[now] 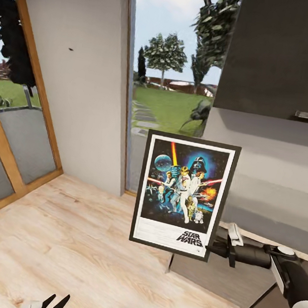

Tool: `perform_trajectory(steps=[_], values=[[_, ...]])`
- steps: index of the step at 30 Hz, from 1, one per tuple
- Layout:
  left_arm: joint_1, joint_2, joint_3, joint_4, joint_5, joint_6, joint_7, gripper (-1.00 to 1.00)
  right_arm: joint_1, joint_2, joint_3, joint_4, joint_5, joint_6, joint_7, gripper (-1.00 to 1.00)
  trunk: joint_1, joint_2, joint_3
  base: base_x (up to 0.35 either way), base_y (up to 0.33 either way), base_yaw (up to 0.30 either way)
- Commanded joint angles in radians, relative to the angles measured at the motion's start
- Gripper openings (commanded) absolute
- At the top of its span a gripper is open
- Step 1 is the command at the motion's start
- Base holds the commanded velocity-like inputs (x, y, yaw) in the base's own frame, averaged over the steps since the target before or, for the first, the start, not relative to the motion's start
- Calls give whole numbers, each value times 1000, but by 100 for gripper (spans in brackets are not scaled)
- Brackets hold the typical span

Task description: Pick up the poster from the kitchen countertop and hang it on one of the wall nails in the kitchen.

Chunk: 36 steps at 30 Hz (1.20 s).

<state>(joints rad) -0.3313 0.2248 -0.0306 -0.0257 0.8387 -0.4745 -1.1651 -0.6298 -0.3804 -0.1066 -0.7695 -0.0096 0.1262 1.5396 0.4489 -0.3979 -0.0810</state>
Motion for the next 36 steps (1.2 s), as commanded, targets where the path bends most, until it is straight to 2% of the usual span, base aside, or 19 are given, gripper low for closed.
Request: perform_trajectory(steps=[1, 36], values=[[-1, 0, -3, 1, 3, -4, -2, 100, -1, 0, -1, -1, -1, 12, 5, -100, 1, -2, -2, 249, 206, 229], [-1, 1, -3, 1, 3, -4, -2, 100, 2, 3, 1, -42, 0, 12, 4, -100, 1, -2, -2, 245, 210, 273]])
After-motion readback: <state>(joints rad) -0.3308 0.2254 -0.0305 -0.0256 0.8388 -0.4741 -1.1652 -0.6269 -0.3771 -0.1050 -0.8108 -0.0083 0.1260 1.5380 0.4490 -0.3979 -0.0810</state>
